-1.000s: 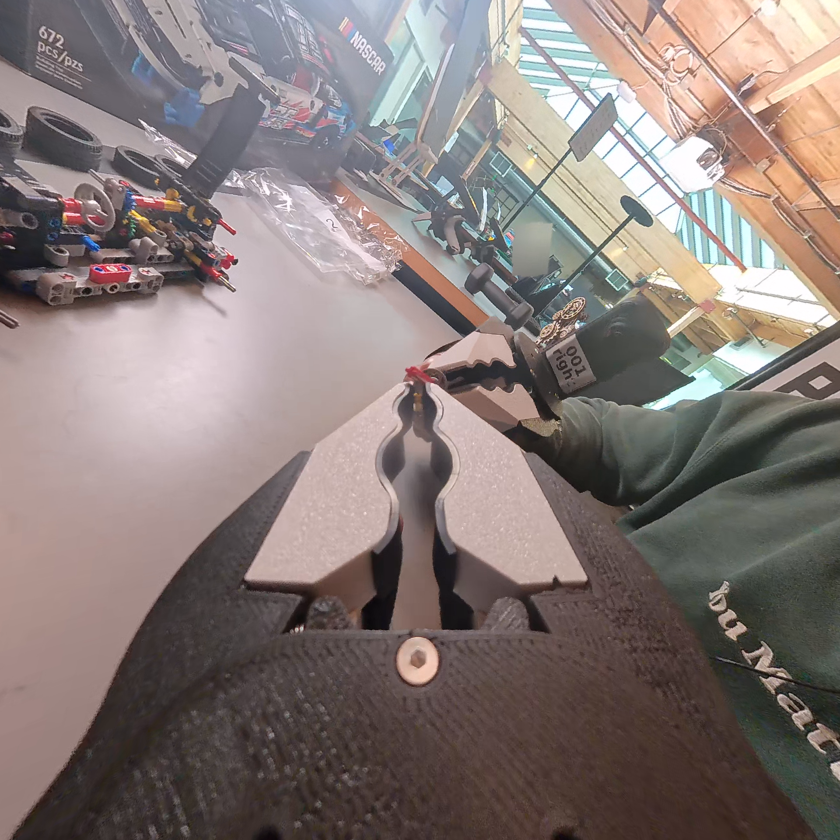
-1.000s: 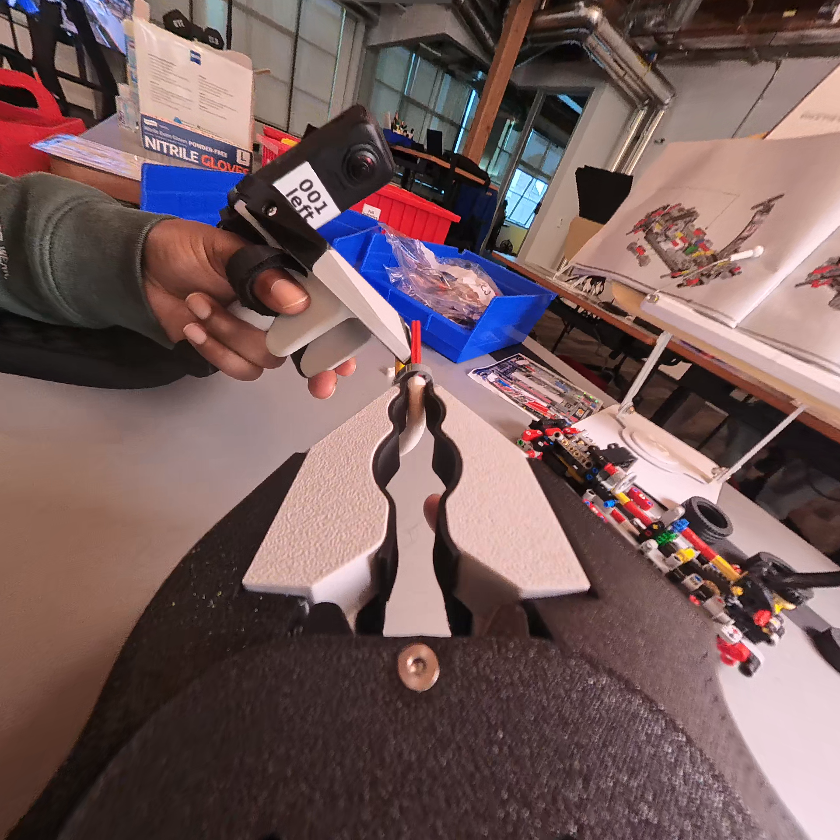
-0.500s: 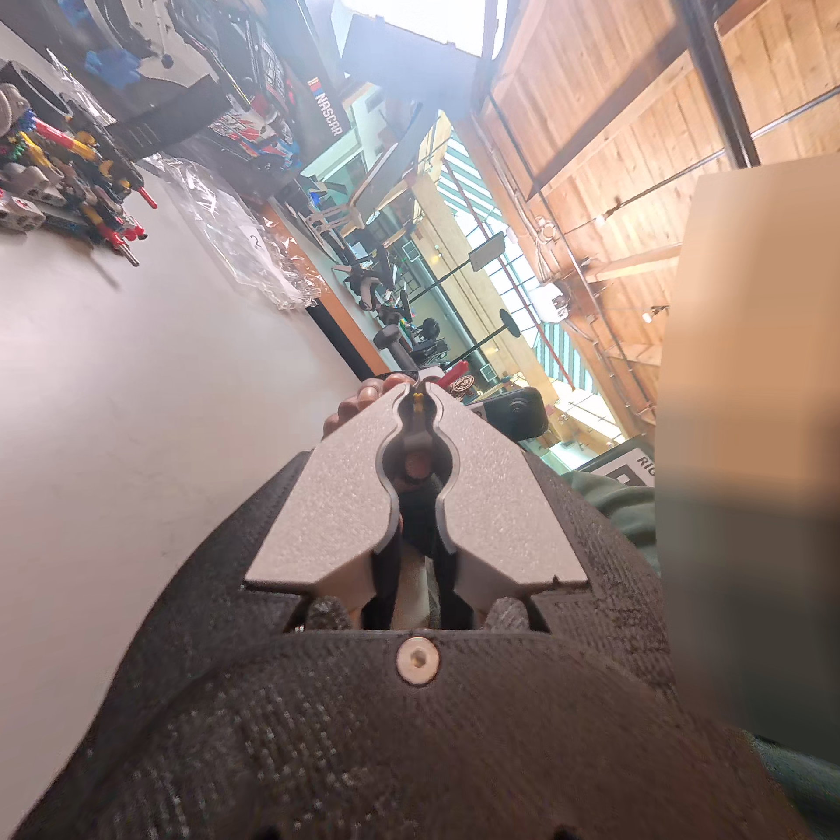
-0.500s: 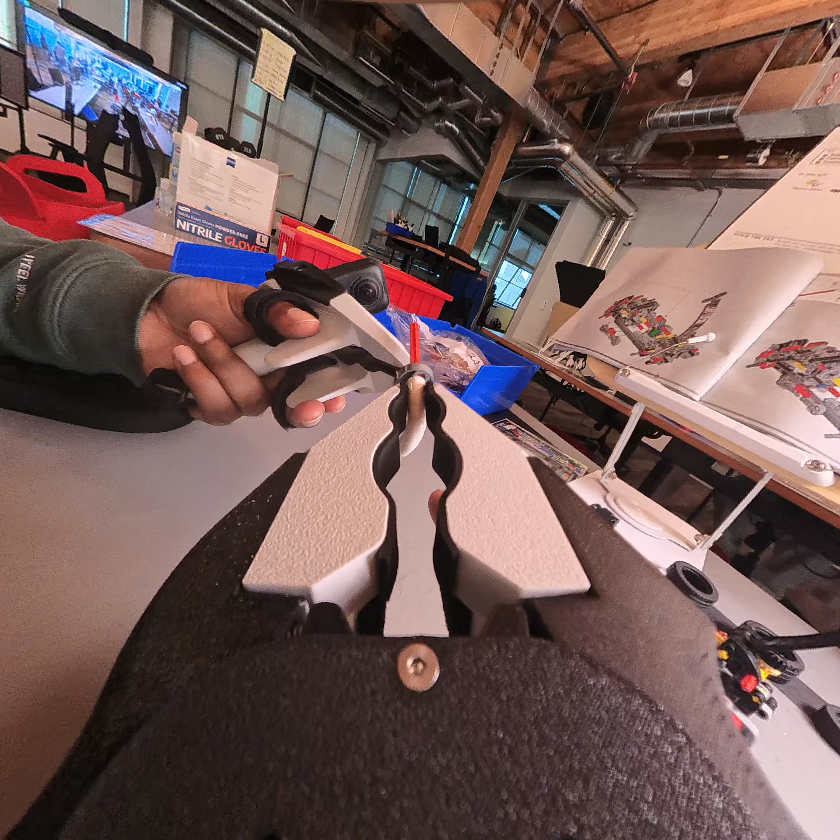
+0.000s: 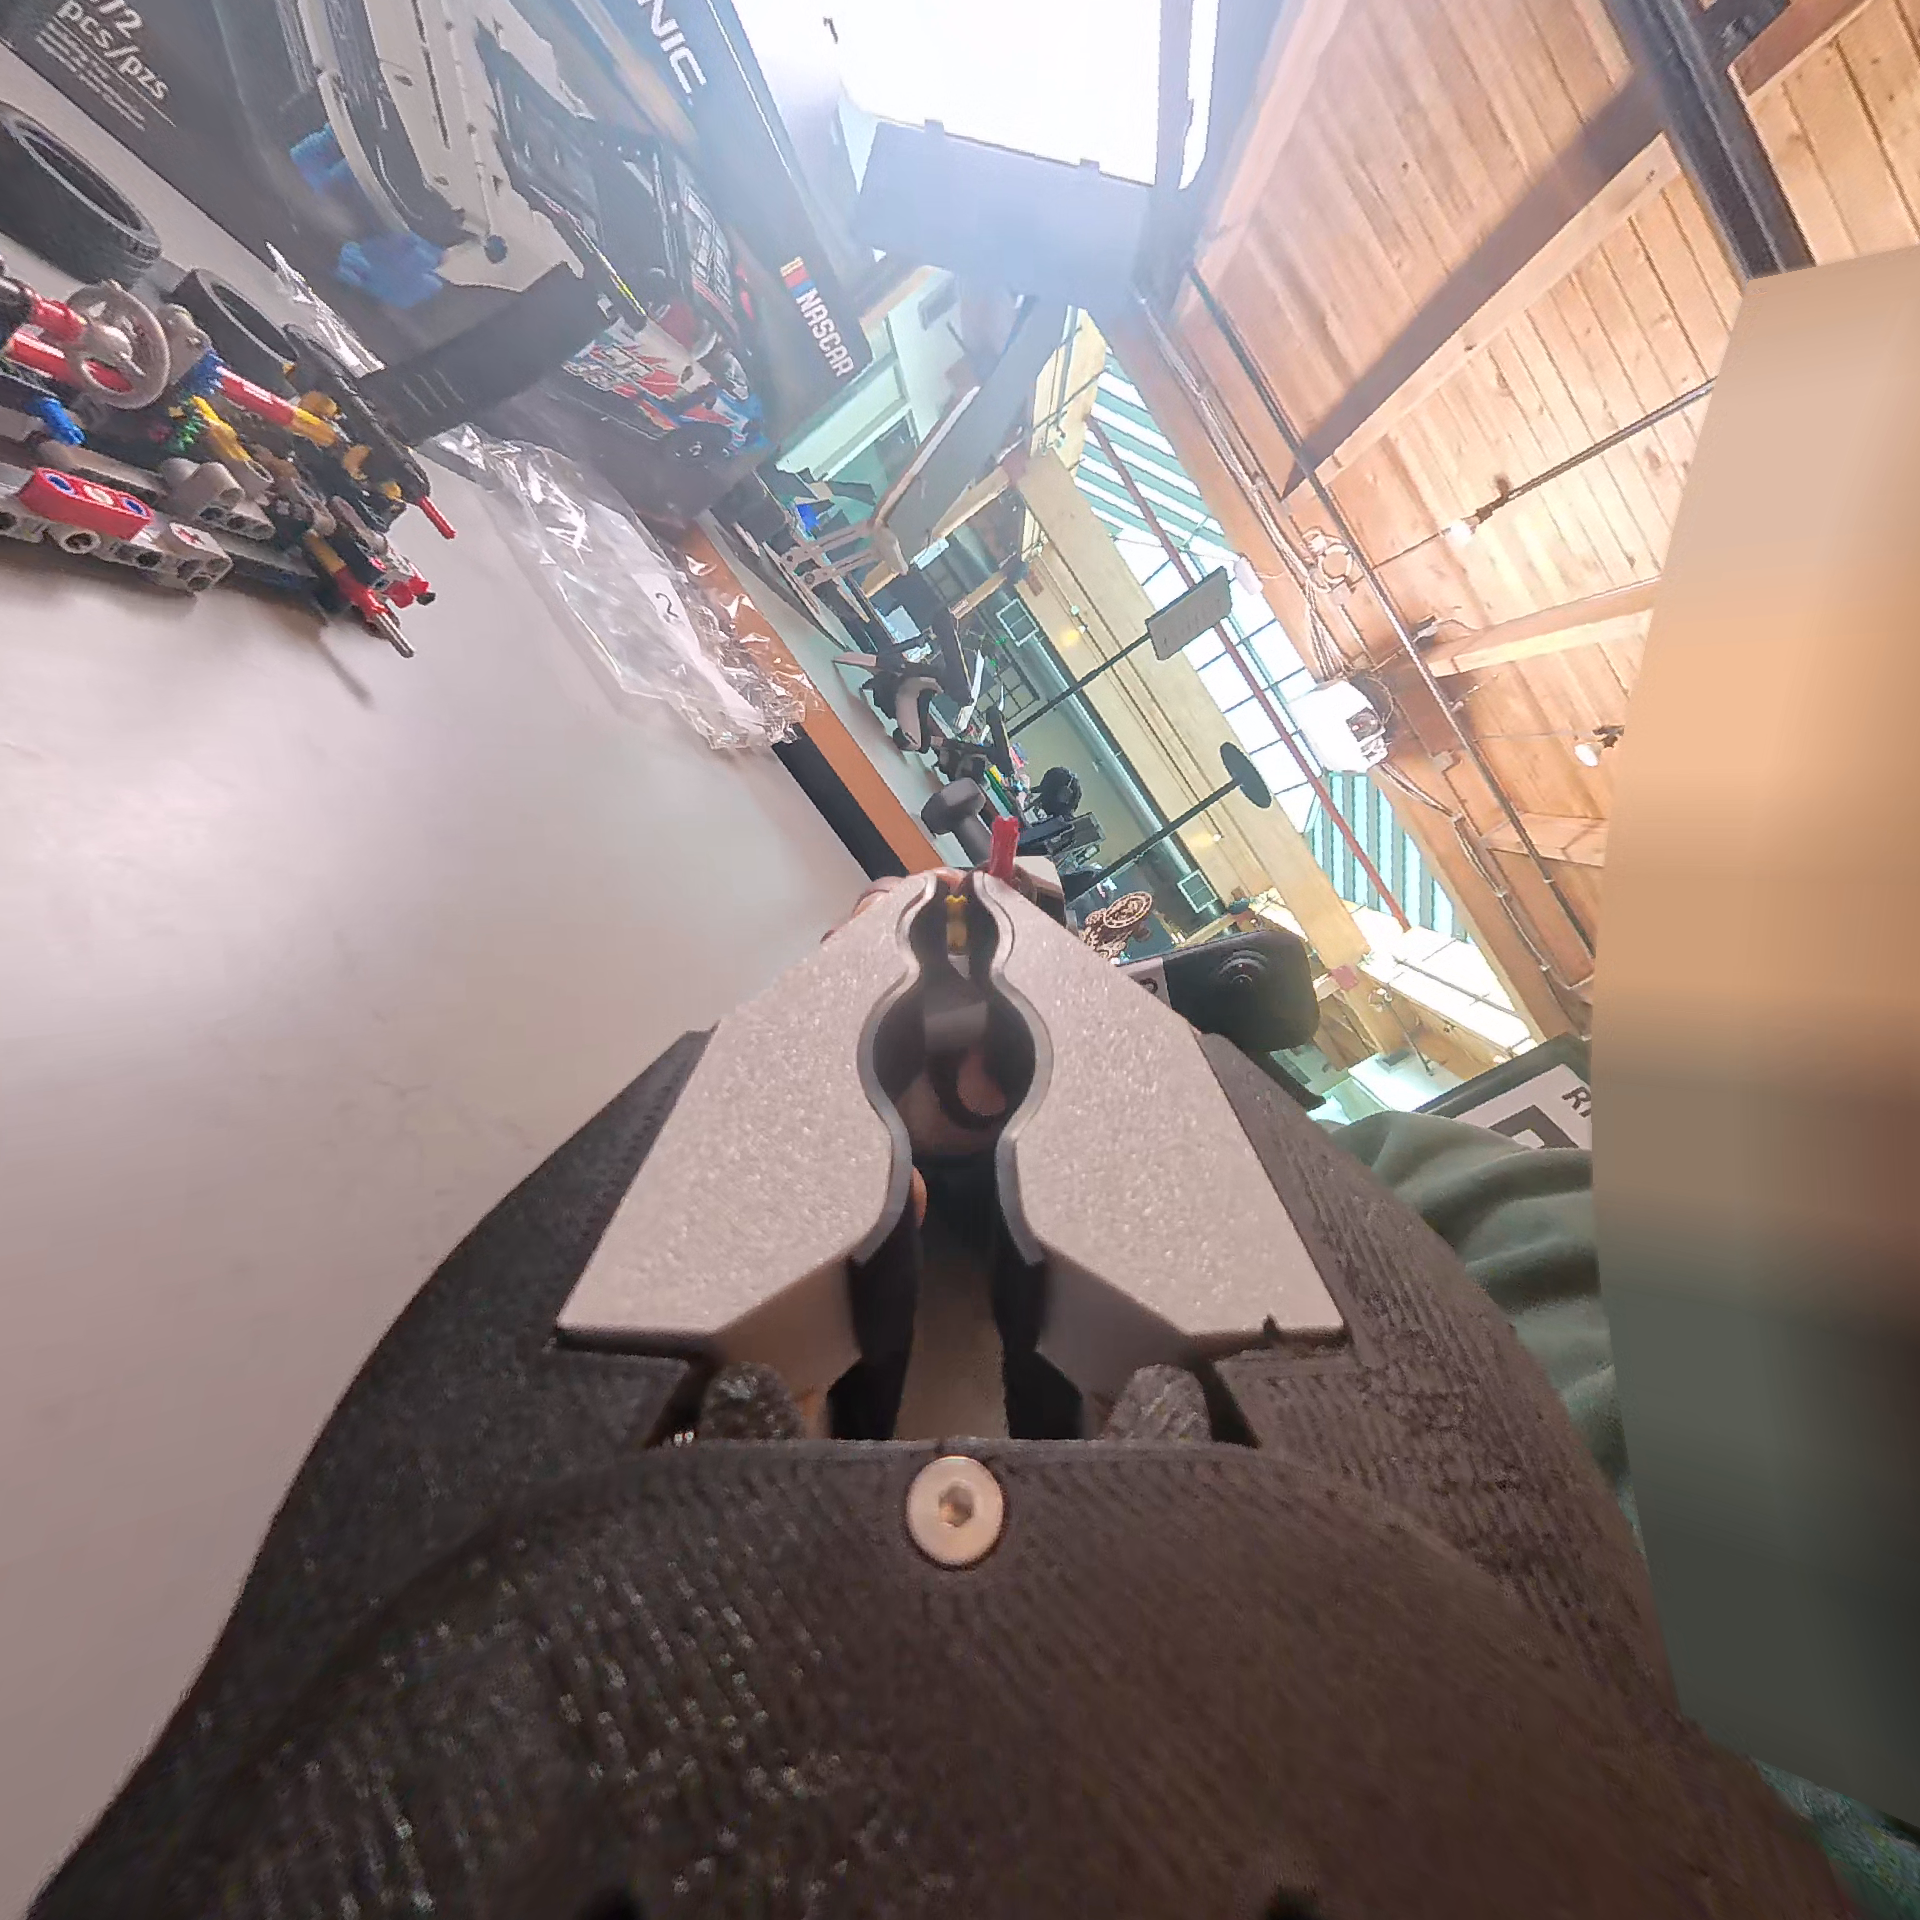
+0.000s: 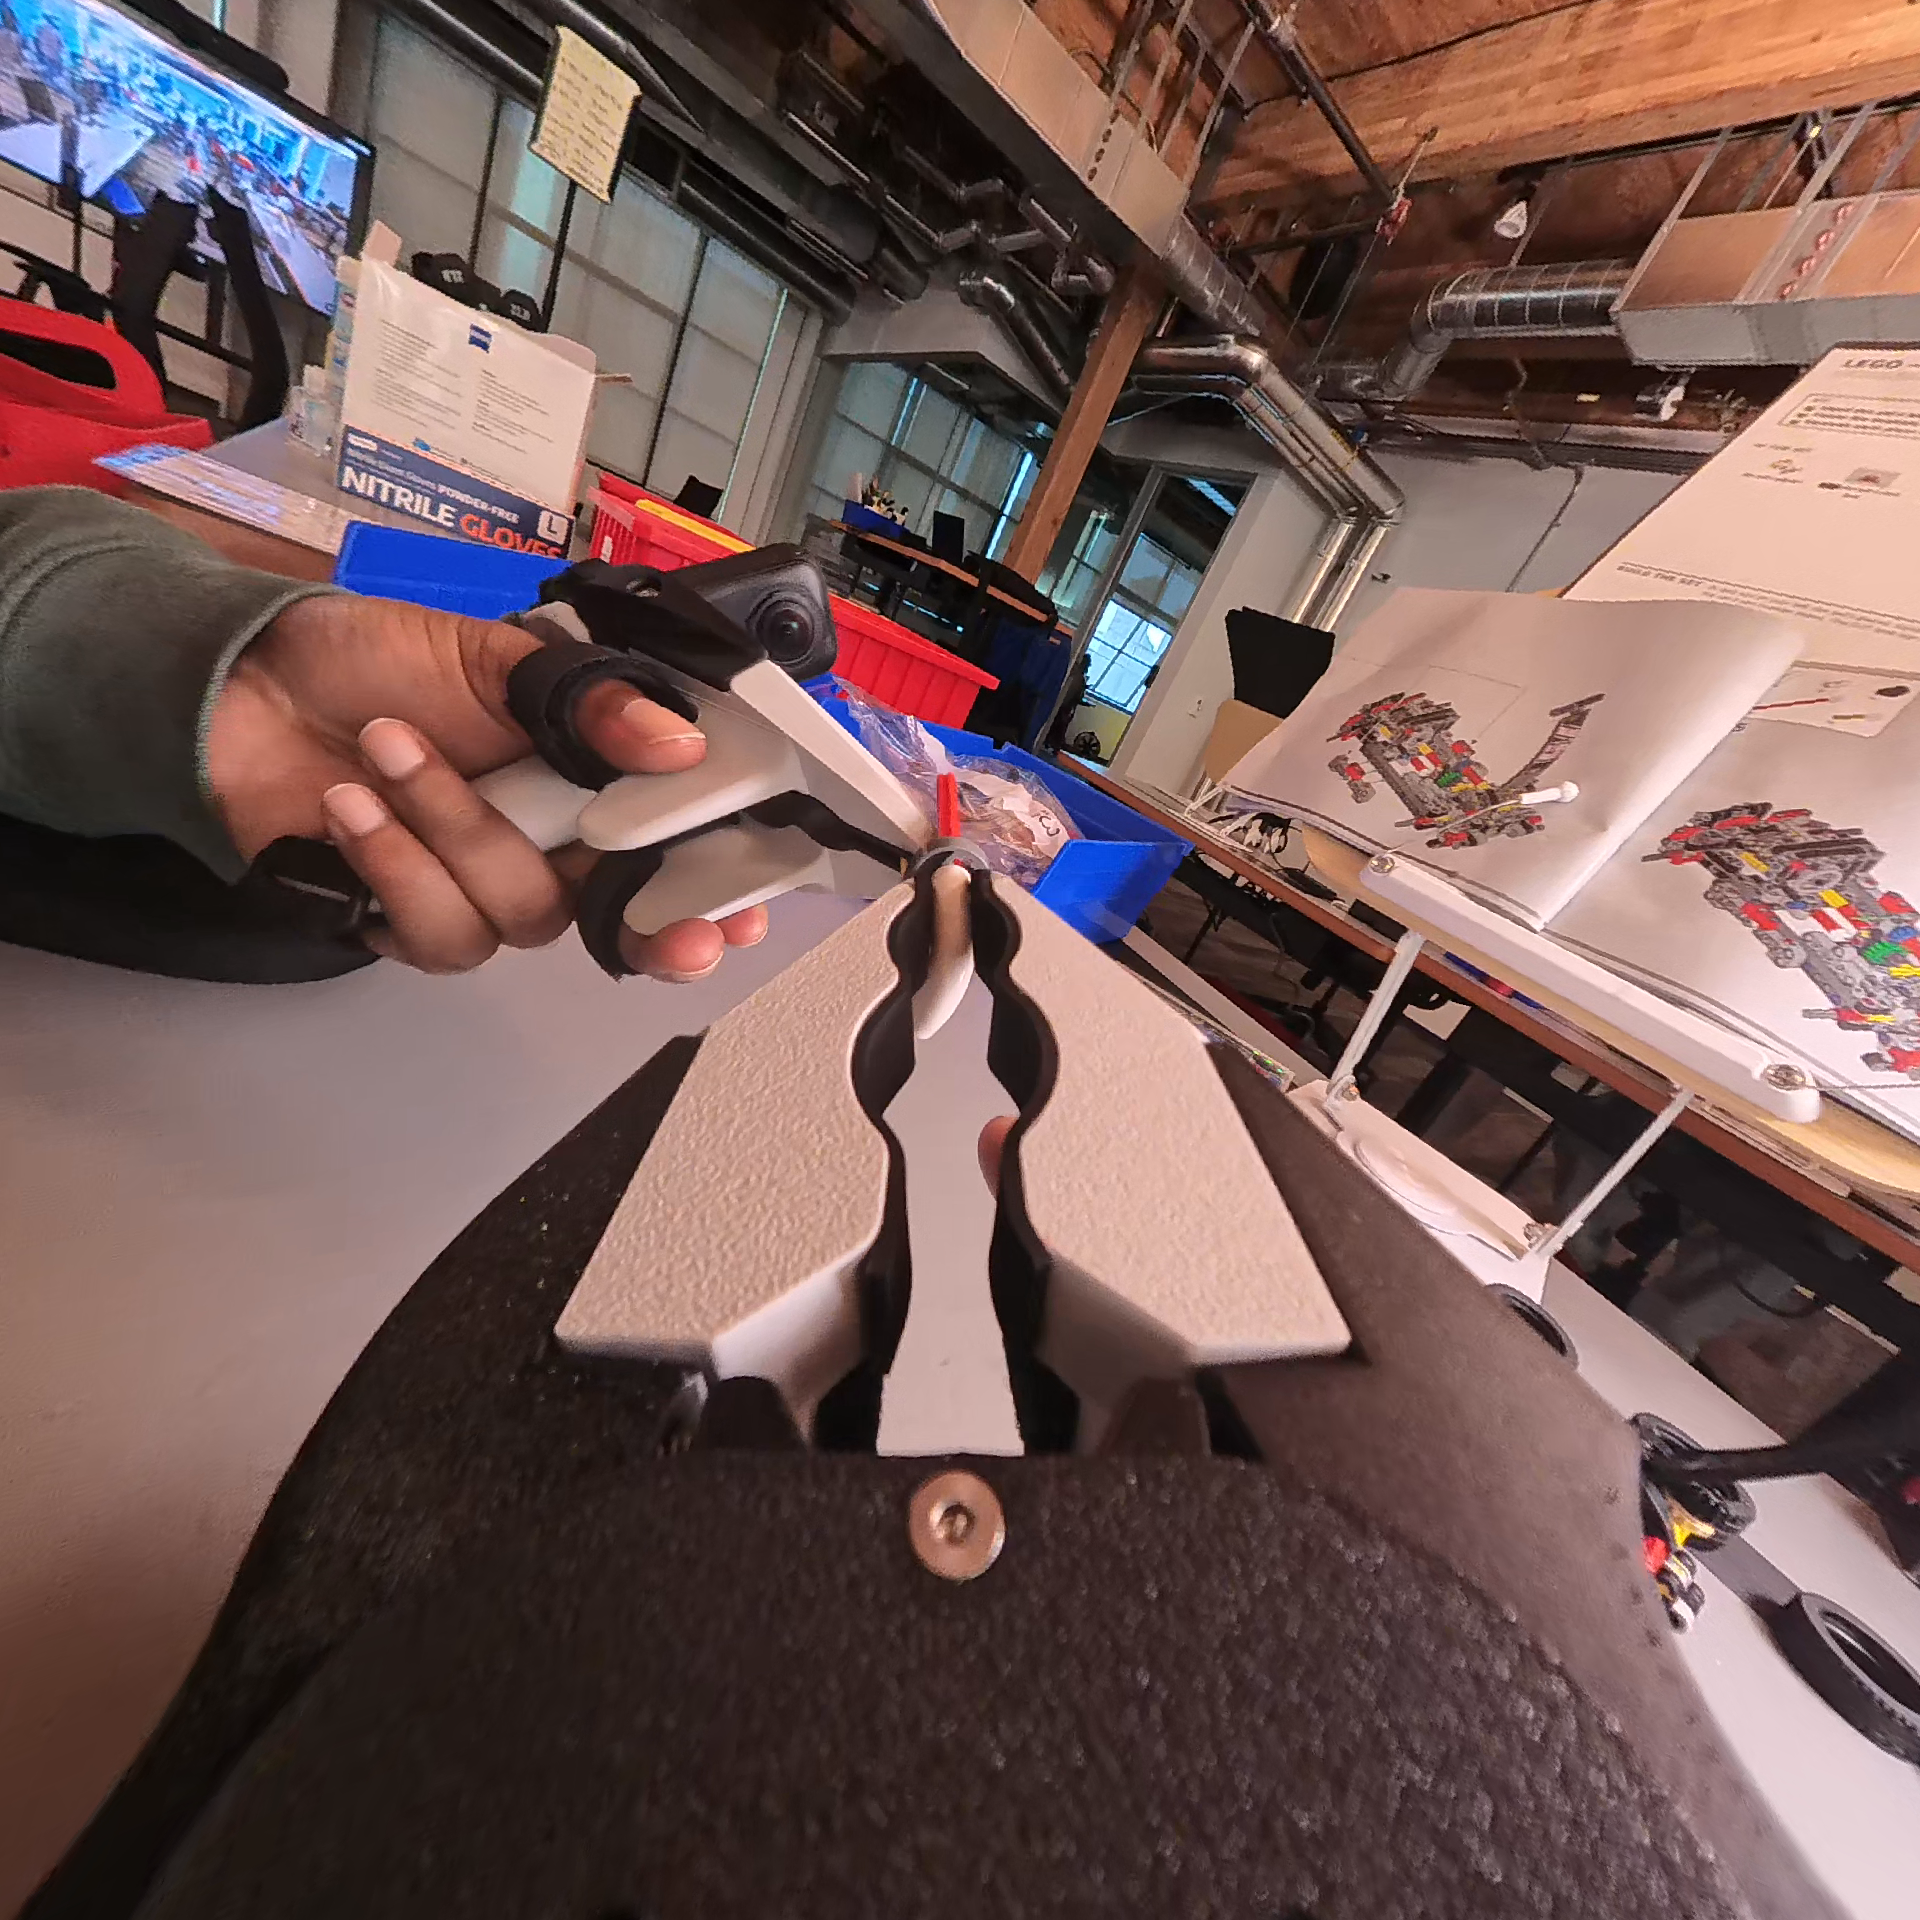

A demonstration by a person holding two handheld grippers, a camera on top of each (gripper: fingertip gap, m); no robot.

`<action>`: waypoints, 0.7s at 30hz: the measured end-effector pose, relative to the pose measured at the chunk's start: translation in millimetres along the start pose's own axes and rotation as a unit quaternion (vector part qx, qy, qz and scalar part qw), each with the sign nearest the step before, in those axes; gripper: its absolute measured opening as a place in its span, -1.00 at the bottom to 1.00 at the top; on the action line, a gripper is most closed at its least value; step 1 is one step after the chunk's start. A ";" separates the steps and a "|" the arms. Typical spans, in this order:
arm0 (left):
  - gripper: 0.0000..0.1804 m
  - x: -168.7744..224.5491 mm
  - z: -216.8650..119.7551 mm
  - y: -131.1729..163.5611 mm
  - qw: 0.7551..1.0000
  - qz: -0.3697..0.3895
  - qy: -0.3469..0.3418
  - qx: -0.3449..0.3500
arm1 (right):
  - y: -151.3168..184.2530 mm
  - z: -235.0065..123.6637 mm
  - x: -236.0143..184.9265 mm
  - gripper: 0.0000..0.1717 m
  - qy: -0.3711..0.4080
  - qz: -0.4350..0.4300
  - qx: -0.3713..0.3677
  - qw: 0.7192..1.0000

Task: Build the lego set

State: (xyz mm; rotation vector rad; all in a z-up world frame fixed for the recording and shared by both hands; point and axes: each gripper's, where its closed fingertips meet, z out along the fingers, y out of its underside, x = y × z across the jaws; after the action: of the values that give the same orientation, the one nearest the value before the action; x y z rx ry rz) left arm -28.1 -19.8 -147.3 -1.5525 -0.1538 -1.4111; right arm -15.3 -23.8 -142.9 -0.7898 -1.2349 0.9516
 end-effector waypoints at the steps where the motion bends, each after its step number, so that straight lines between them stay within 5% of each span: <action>1: -0.99 -0.2 0.1 -1.0 1.000 -0.001 -0.002 0.006 | -0.3 0.8 0.9 -0.94 0.004 0.000 0.000 1.000; 21: -1.00 10.1 0.4 -3.2 0.994 -0.085 0.052 0.038 | -13.0 1.7 -1.7 -0.94 -0.005 0.015 0.026 1.000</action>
State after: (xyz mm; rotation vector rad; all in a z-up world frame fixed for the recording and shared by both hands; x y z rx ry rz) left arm -26.7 -23.0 -137.2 -1.4268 -0.2789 -1.5982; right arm -15.0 -30.7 -131.7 -0.7661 -1.2052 1.0082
